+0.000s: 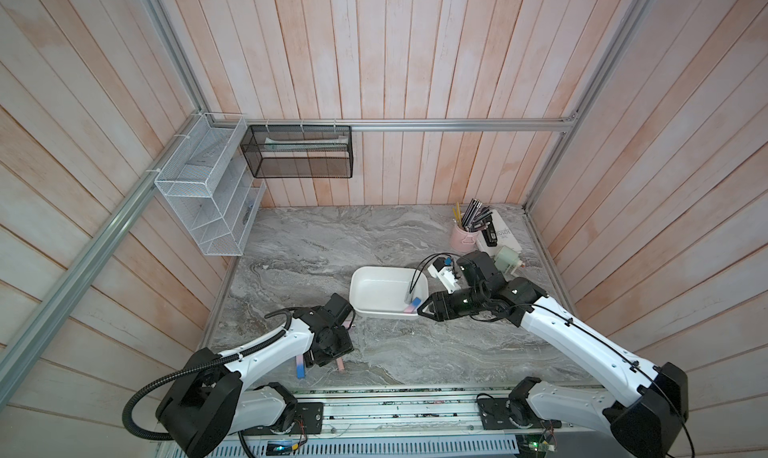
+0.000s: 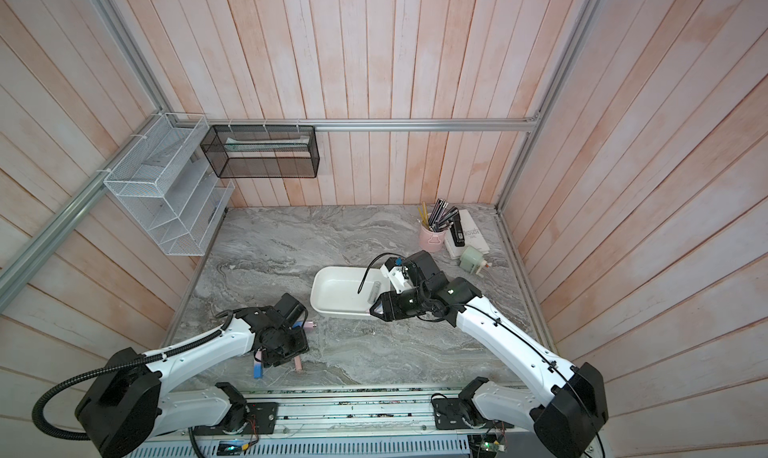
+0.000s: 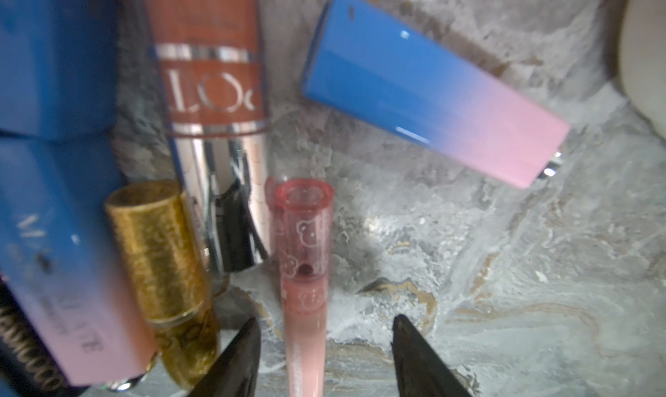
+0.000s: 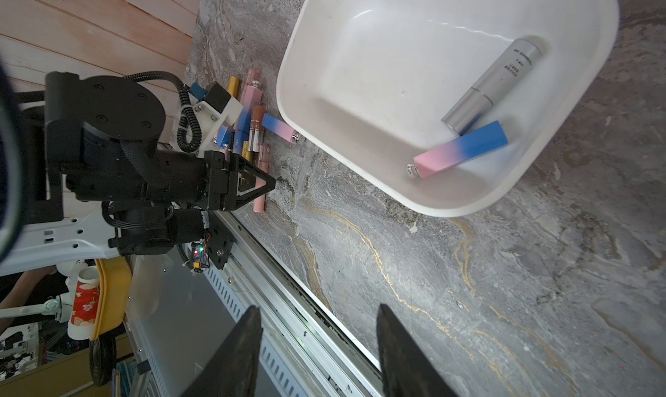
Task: Put the lipstick into the storage box
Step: Pick up the lipstick at the center of the board.
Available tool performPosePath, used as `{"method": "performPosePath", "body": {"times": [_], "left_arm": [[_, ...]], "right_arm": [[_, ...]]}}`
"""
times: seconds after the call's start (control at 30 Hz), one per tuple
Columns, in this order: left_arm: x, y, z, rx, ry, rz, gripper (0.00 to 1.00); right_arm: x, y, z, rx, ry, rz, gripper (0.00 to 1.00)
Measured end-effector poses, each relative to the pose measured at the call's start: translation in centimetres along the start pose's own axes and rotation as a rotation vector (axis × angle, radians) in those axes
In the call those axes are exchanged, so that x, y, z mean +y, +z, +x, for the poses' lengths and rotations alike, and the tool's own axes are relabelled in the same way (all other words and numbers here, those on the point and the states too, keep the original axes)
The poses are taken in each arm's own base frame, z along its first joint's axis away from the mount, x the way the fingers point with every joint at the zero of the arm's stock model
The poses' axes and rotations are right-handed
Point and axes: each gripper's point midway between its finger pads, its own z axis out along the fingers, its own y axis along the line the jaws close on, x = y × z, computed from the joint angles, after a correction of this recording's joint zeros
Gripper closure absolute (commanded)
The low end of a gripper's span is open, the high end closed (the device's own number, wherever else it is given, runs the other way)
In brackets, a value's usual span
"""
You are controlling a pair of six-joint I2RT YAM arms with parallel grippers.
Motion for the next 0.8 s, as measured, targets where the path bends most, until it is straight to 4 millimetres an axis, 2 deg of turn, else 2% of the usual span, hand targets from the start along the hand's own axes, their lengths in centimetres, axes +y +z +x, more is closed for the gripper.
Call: {"method": "performPosePath", "body": {"times": [0.2, 0.6, 0.8], "left_arm": [[0.02, 0.36, -0.19, 0.002, 0.003, -0.017, 0.48], [-0.36, 0.65, -0.4, -0.004, 0.019, -0.023, 0.78], [-0.6, 0.68, -0.37, -0.007, 0.023, -0.017, 0.83]], "right_arm": [[-0.18, 0.09, 0.22, 0.005, 0.0, 0.003, 0.48], [-0.3, 0.12, 0.23, 0.003, -0.004, 0.008, 0.47], [0.07, 0.14, 0.47, 0.016, -0.014, -0.015, 0.46]]}}
